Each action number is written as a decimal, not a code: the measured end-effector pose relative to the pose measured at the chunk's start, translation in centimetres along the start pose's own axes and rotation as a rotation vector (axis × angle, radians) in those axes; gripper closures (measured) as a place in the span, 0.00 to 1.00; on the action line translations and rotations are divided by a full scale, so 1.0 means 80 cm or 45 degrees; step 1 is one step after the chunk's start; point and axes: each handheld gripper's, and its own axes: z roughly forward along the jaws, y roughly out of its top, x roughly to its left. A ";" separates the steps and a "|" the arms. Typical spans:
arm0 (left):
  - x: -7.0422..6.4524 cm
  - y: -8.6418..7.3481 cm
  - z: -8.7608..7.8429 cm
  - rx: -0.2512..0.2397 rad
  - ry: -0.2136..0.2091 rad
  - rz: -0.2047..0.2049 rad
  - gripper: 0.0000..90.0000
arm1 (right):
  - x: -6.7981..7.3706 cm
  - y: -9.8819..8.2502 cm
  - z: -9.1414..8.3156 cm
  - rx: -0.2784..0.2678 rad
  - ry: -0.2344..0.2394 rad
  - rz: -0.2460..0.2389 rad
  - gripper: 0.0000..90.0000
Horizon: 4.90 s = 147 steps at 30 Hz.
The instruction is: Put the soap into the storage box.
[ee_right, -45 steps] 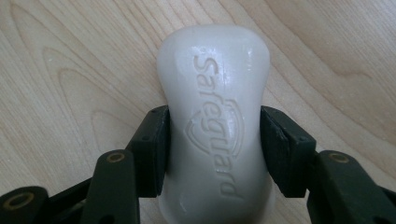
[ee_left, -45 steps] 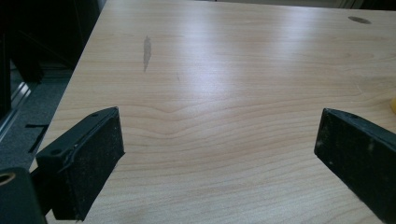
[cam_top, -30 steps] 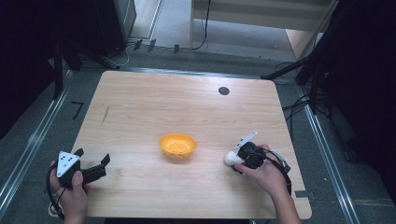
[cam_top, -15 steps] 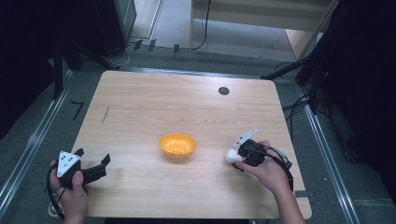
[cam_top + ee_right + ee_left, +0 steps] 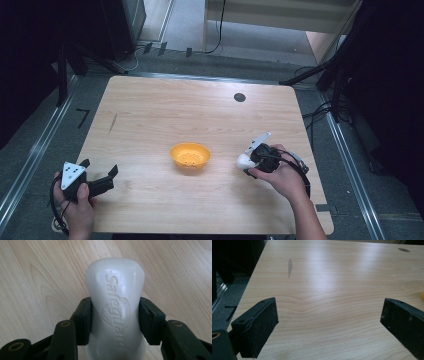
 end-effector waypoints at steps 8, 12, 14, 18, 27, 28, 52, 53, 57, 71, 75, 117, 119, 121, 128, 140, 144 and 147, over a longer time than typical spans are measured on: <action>0.000 0.000 0.000 -0.002 0.003 -0.005 0.02 | -0.003 0.020 -0.008 -0.008 0.007 -0.030 0.56; 0.001 0.000 0.000 -0.001 0.001 -0.010 0.02 | -0.002 0.030 -0.011 -0.019 0.010 -0.046 0.56; 0.001 0.000 0.000 -0.001 0.001 -0.009 0.02 | -0.002 0.033 -0.010 -0.018 0.018 -0.057 0.56; 0.001 0.000 0.000 0.000 0.000 -0.009 0.02 | 0.000 0.041 -0.010 -0.021 0.014 -0.080 0.56; 0.001 0.000 0.000 0.007 -0.002 -0.013 0.02 | 0.004 0.056 -0.012 -0.032 0.021 -0.106 0.56; 0.002 0.000 0.000 0.006 -0.002 -0.015 0.02 | 0.004 0.060 -0.011 -0.037 0.019 -0.124 0.56; 0.002 0.000 0.001 0.004 -0.002 -0.031 0.02 | 0.020 0.097 0.000 -0.045 0.030 -0.194 0.56; 0.002 0.000 0.001 0.003 -0.004 -0.031 0.02 | 0.021 0.100 -0.001 -0.048 0.029 -0.197 0.56; 0.002 0.000 0.001 0.000 -0.006 -0.033 0.02 | 0.022 0.105 -0.002 -0.052 0.031 -0.206 0.56; 0.002 0.001 0.002 0.010 -0.003 -0.025 0.02 | 0.025 0.125 -0.004 -0.066 0.039 -0.249 0.56; 0.002 0.001 0.001 0.010 -0.004 -0.023 0.02 | 0.027 0.129 -0.004 -0.060 0.043 -0.247 0.56; 0.002 0.001 0.002 0.021 -0.008 -0.018 0.02 | 0.057 0.176 0.021 -0.066 0.091 -0.366 0.56; 0.002 0.001 0.002 0.020 -0.009 -0.018 0.02 | 0.058 0.180 0.022 -0.061 0.094 -0.378 0.56; 0.002 0.001 0.002 0.020 -0.009 -0.019 0.02 | 0.060 0.181 0.023 -0.061 0.095 -0.380 0.56; 0.002 0.001 0.002 0.019 -0.010 -0.022 0.02 | 0.064 0.190 0.029 -0.050 0.101 -0.414 0.56; 0.003 0.001 0.002 0.012 -0.011 -0.030 0.02 | 0.069 0.204 0.043 -0.037 0.121 -0.452 0.56; 0.003 0.001 0.002 0.013 -0.009 -0.027 0.02 | 0.072 0.208 0.048 -0.030 0.128 -0.474 0.56; 0.003 0.001 0.002 0.014 -0.010 -0.027 0.02 | 0.072 0.210 0.051 -0.022 0.124 -0.480 0.56</action>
